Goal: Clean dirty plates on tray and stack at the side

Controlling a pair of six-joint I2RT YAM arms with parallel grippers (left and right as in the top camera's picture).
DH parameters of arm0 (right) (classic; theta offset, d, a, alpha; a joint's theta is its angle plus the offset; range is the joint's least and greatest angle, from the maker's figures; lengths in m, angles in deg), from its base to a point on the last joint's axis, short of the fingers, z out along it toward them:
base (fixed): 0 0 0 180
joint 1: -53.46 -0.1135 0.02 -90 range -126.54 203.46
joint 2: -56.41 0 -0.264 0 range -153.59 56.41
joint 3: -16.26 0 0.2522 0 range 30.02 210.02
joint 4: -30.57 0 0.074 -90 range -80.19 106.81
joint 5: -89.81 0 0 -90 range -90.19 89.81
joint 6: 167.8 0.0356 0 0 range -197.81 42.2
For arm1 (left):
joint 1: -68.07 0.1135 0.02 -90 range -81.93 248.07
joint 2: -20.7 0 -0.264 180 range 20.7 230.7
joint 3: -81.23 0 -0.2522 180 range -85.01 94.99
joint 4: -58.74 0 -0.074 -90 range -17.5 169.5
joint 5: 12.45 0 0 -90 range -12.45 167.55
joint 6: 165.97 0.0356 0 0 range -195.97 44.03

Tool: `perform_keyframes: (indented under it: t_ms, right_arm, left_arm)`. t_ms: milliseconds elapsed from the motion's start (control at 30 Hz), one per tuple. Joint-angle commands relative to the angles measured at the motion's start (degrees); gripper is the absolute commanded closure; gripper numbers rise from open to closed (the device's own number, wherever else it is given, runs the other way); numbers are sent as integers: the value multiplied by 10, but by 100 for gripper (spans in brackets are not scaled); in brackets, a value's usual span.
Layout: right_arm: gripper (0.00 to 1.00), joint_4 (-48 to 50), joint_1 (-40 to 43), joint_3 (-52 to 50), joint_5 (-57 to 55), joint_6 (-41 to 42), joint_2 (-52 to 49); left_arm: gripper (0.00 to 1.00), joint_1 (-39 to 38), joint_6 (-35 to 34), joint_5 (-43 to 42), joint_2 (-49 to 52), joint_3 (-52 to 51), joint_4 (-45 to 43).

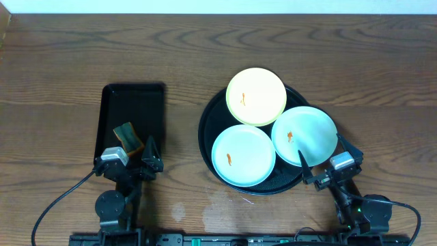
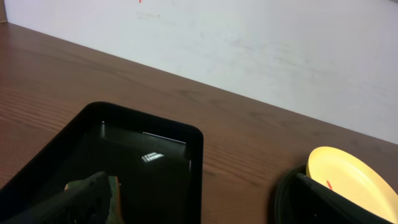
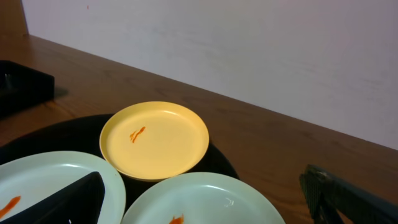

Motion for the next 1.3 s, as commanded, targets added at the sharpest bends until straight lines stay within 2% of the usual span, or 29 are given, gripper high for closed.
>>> perform_keyframes:
  t_ms: [0, 600, 700, 1000, 1167, 1267]
  right_arm:
    - [1, -1, 4, -2, 2, -4, -1]
    - [1, -1, 4, -2, 2, -4, -1]
    - [1, -1, 4, -2, 2, -4, -1]
    - [1, -1, 4, -2, 2, -4, -1]
    - [1, -1, 4, -2, 2, -4, -1]
    - [1, -1, 4, -2, 2, -4, -1]
  left_arm:
    - [8, -3, -5, -8, 1, -5, 25]
    - [8, -3, -4, -7, 1, -5, 26]
    - [8, -3, 72, 28, 2, -5, 29]
    - [8, -3, 77, 30, 2, -5, 26]
    - [8, -4, 4, -104, 2, -5, -10]
    - [8, -4, 3, -116, 2, -5, -22]
